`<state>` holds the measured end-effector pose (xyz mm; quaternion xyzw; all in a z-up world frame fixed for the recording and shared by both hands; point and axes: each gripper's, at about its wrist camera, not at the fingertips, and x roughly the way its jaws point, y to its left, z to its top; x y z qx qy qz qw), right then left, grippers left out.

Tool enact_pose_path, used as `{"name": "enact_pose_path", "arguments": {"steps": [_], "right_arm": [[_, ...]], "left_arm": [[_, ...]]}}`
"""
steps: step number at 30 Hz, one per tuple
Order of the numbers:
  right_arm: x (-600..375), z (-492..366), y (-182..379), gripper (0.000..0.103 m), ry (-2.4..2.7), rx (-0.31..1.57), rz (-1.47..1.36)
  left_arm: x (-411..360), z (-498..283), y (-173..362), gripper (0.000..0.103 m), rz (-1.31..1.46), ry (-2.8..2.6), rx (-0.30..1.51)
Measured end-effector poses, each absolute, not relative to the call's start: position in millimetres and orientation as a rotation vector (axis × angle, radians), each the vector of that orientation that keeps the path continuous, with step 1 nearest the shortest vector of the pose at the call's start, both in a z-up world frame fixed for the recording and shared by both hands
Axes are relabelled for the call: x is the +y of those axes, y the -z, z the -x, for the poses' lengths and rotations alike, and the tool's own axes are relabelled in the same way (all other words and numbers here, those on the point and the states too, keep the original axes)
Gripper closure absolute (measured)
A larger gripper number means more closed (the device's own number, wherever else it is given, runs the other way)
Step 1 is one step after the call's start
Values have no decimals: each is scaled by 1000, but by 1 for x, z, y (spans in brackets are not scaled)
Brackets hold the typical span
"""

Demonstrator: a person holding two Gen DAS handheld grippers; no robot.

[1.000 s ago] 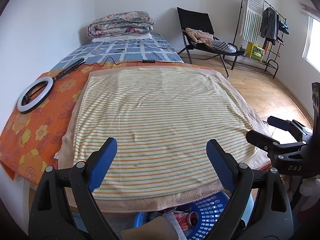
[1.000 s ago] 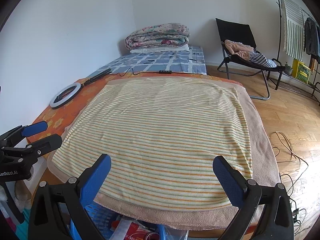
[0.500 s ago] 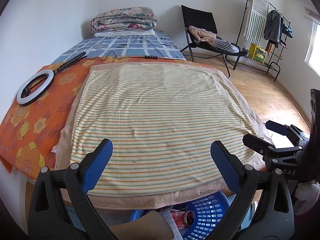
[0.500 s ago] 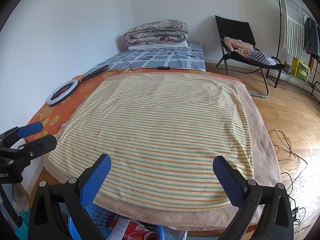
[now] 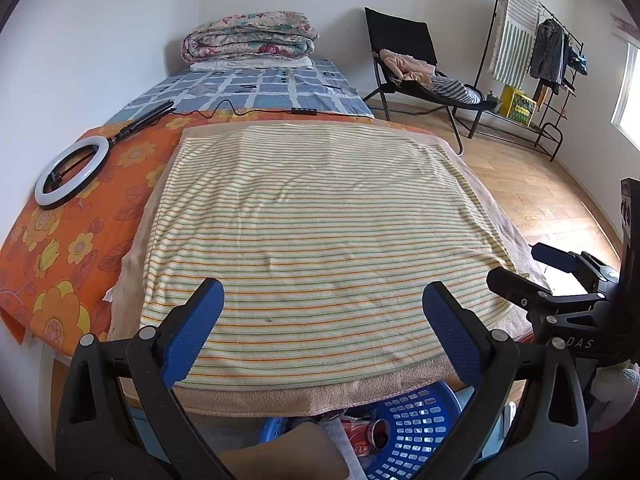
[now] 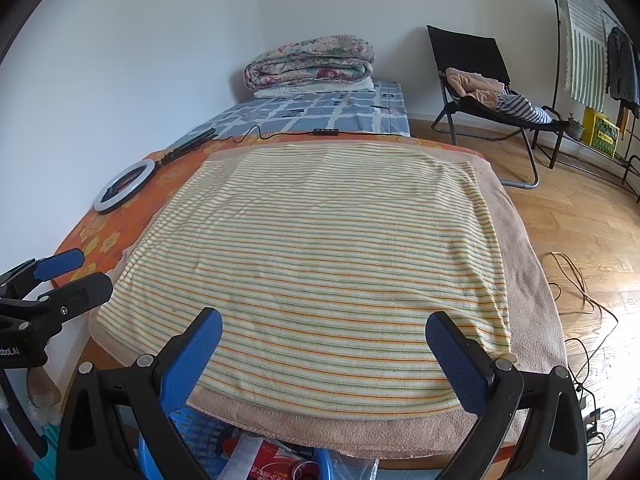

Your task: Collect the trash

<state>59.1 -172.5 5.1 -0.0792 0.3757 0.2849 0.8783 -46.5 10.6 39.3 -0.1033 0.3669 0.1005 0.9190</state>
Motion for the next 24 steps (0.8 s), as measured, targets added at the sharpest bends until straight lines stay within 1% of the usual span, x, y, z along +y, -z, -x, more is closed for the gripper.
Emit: {"name": "enact_pose_path", "arguments": {"steps": [24], "right_arm": [[-172, -59, -2, 0, -595, 802, 151]], "left_arm": [[10, 47, -37, 2, 212, -203, 760]]}}
